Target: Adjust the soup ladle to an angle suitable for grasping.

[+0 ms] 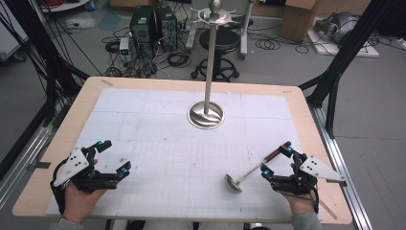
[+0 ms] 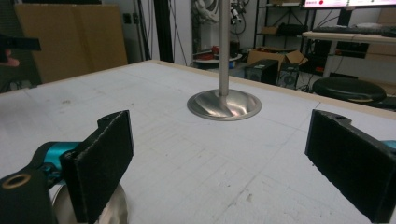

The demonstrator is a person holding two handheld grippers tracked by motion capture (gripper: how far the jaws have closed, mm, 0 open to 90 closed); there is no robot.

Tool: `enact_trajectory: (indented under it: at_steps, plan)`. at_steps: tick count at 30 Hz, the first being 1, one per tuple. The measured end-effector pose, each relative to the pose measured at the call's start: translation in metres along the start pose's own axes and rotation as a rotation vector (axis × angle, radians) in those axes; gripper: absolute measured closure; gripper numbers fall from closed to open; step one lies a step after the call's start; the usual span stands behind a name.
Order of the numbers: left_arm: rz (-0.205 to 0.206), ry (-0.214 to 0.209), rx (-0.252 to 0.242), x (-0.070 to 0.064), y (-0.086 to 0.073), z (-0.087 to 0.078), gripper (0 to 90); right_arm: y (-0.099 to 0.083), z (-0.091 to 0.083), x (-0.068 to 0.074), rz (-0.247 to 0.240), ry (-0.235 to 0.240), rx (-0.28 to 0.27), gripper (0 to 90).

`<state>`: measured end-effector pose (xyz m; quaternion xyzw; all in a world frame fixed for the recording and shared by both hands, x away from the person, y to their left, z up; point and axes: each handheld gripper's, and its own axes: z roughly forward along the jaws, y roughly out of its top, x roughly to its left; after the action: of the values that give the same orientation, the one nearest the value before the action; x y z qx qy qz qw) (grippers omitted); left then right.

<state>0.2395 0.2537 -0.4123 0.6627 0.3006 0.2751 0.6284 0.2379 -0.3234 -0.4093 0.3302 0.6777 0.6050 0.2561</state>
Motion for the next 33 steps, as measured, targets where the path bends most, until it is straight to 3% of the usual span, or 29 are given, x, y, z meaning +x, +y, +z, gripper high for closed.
enact_trajectory:
  at_steps: [4, 10, 11, 12, 13, 15, 16, 17, 18, 19, 20, 21, 22, 23, 25, 27, 33]
  plan:
    - [-0.005, 0.003, 0.006, 0.001, -0.001, 0.002, 1.8, 0.000, 0.001, -0.001, 0.008, -0.022, -0.008, 6.7]
    - [0.003, 0.002, 0.020, -0.001, -0.001, 0.003, 1.8, 0.000, 0.000, -0.001, 0.014, -0.018, -0.001, 6.9]
    - [0.001, 0.003, 0.019, -0.001, -0.001, 0.003, 1.8, 0.000, 0.000, 0.000, 0.013, -0.016, 0.002, 15.1]
    - [0.001, 0.003, 0.019, -0.001, -0.001, 0.003, 1.8, 0.000, 0.000, 0.000, 0.013, -0.016, 0.002, 15.1]
    - [-0.001, 0.003, 0.019, 0.000, -0.002, 0.003, 1.8, 0.001, -0.001, 0.000, 0.017, 0.009, -0.006, 19.9]
    - [-0.003, 0.004, 0.020, 0.000, -0.002, 0.003, 1.8, 0.001, 0.000, 0.001, 0.026, 0.009, 0.004, 29.1]
    - [-0.005, 0.004, 0.022, 0.000, -0.002, 0.003, 1.8, 0.001, 0.000, 0.001, 0.026, 0.009, 0.004, 29.1]
    - [-0.005, 0.002, 0.023, 0.000, -0.003, 0.002, 1.8, 0.001, 0.000, 0.002, 0.020, 0.024, 0.011, 38.2]
    - [-0.005, 0.002, 0.023, 0.000, -0.003, 0.002, 1.8, 0.001, 0.000, 0.002, 0.020, 0.024, 0.011, 38.2]
    - [-0.006, 0.002, 0.027, 0.001, -0.003, 0.002, 1.8, 0.000, 0.001, 0.003, 0.012, 0.035, 0.018, 49.1]
    - [-0.006, 0.002, 0.027, 0.001, -0.003, 0.002, 1.8, 0.000, 0.001, 0.003, 0.012, 0.035, 0.018, 49.1]
    - [-0.006, 0.001, 0.027, 0.001, -0.003, 0.002, 1.8, 0.000, 0.002, 0.005, 0.004, 0.043, 0.026, 57.6]
    - [-0.007, 0.003, 0.027, 0.001, -0.003, 0.002, 1.8, 0.000, 0.002, 0.005, 0.004, 0.043, 0.026, 57.6]
    - [-0.008, 0.006, 0.028, 0.001, -0.003, 0.003, 1.8, 0.001, 0.003, 0.007, -0.001, 0.053, 0.032, 67.8]
    - [-0.008, 0.007, 0.029, 0.001, -0.003, 0.003, 1.8, 0.001, 0.003, 0.008, 0.000, 0.055, 0.033, 73.1]
    - [-0.006, 0.008, 0.032, 0.001, -0.003, 0.003, 1.8, 0.002, 0.003, 0.009, -0.004, 0.054, 0.027, 89.4]
    - [-0.002, 0.008, 0.038, 0.002, -0.004, 0.003, 1.8, 0.003, 0.007, 0.009, -0.034, 0.088, 0.053, 89.9]
